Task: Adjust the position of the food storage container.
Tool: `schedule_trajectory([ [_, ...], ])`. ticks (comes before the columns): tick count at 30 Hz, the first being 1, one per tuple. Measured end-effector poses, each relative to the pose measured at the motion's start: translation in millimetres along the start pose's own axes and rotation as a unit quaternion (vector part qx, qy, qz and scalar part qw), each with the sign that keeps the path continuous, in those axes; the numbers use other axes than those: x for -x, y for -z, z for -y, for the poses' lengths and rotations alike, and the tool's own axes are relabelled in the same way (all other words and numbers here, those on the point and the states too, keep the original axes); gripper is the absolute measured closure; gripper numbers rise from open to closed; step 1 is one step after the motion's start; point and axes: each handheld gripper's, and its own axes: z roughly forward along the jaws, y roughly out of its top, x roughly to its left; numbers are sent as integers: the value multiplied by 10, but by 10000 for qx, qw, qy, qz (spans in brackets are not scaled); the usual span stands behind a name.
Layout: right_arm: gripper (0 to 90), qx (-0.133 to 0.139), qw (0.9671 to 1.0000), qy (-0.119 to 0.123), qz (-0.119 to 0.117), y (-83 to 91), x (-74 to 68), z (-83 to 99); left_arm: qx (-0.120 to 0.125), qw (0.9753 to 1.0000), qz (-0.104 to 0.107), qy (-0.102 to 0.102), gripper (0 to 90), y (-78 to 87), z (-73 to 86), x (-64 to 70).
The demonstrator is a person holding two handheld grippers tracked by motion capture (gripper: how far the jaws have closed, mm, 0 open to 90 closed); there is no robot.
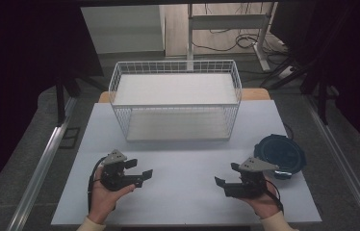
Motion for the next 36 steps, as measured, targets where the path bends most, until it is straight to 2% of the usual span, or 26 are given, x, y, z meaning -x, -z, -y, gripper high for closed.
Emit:
schedule_trajectory([
  [4, 229, 4, 10000, 0, -75, 11, 8, -18, 1, 10000, 51, 16, 223, -32, -16, 19],
  [6, 238, -8, 9999, 5, -106, 10, 14, -22, -12, 10000, 6, 1, 214, -56, -16, 33],
  [11, 258, -48, 10000, 7, -67, 40, 34, -48, 38, 10000, 17, -34, 209, -17, -24, 30],
  [16, 300, -73, 9999, 44, -68, 69, 26, -109, 30, 9998, 91, -173, 214, 13, -21, 54],
  [19, 319, 17, 9999, 111, -12, 88, -8, -163, 13, 9997, 135, -215, 214, 1, -33, 65],
  [25, 359, -86, 9996, 240, -142, 90, -27, -265, 57, 9994, 160, -307, 215, 20, -83, 114],
  [28, 371, -140, 9997, 164, -120, 95, 4, -278, 48, 9993, 164, -329, 215, 12, -88, 127],
  [33, 439, -52, 9999, 117, -81, 184, 61, -354, -53, 9992, 145, -371, 213, 22, -123, 92],
  [36, 444, 4, 9998, 191, -29, 232, 68, -395, 25, 9995, 107, -313, 212, 69, -150, 54],
])
